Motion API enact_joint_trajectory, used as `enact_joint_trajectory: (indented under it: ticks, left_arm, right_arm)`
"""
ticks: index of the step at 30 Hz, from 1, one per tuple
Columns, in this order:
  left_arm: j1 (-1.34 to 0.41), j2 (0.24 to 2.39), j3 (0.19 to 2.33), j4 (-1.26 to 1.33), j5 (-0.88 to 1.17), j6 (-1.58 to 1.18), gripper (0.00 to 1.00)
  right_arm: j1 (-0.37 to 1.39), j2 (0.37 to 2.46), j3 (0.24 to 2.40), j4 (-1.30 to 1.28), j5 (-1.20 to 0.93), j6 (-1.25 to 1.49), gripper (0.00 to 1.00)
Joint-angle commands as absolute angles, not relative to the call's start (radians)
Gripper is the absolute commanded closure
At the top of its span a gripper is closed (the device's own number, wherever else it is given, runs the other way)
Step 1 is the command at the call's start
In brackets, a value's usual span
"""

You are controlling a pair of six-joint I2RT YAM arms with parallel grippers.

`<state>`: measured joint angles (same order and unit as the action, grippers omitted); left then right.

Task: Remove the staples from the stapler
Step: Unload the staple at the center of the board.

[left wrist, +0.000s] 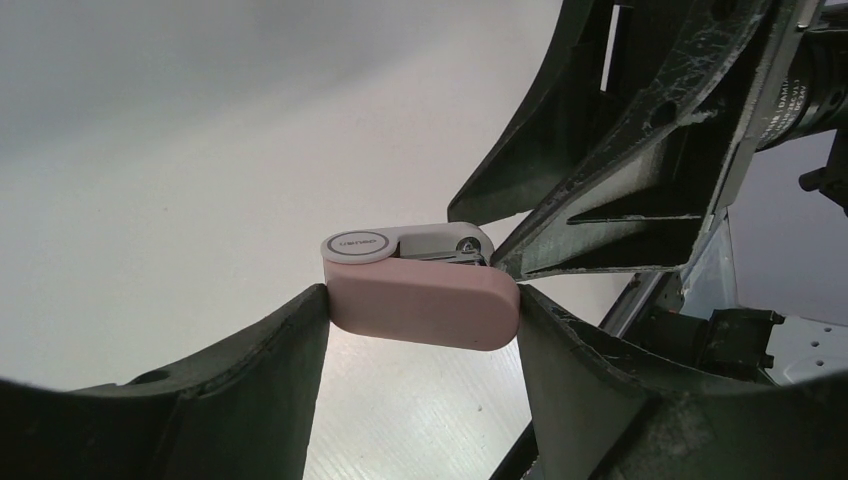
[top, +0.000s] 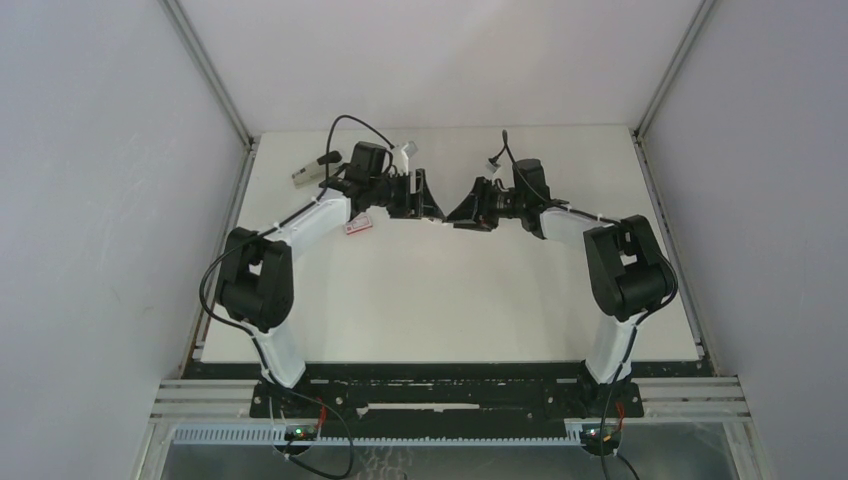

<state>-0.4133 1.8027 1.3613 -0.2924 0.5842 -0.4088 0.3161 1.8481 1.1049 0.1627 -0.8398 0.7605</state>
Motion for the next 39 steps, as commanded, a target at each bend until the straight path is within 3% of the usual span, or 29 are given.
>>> enact_joint_trajectory:
  ticks: [1,9,22,28,32,39]
  left_arm:
    - [-0.425,1.743,1.349,-0.245,0.618,-0.422,0.29]
    - [-0.431,1.750,1.347,-0.245,0.620,-0.422,0.29]
    - [-0.434,1.756,1.345,-0.235,0.646,-0.435,0.27]
    - [-0.434,1.758,1.345,-0.235,0.646,-0.429,0.21]
    - [-0.434,1.765,1.364,-0.280,0.588,-0.394,0.01]
    - [-0.432,1.794,1.417,-0.374,0.457,-0.301,0.00]
  right_arm:
    - [0.324,1.860,1.144,0.228,-0.873,0.797,0.57]
    - [0.326,1.876,1.144,0.254,-0.894,0.821,0.60]
    - [0.327,1.896,1.145,0.270,-0.919,0.833,1.00]
    - [0.316,1.902,1.144,0.275,-0.932,0.845,1.00]
    - [0.303,1.897,1.144,0.262,-0.929,0.842,1.00]
    - [0.293,1.881,1.144,0.204,-0.894,0.812,1.00]
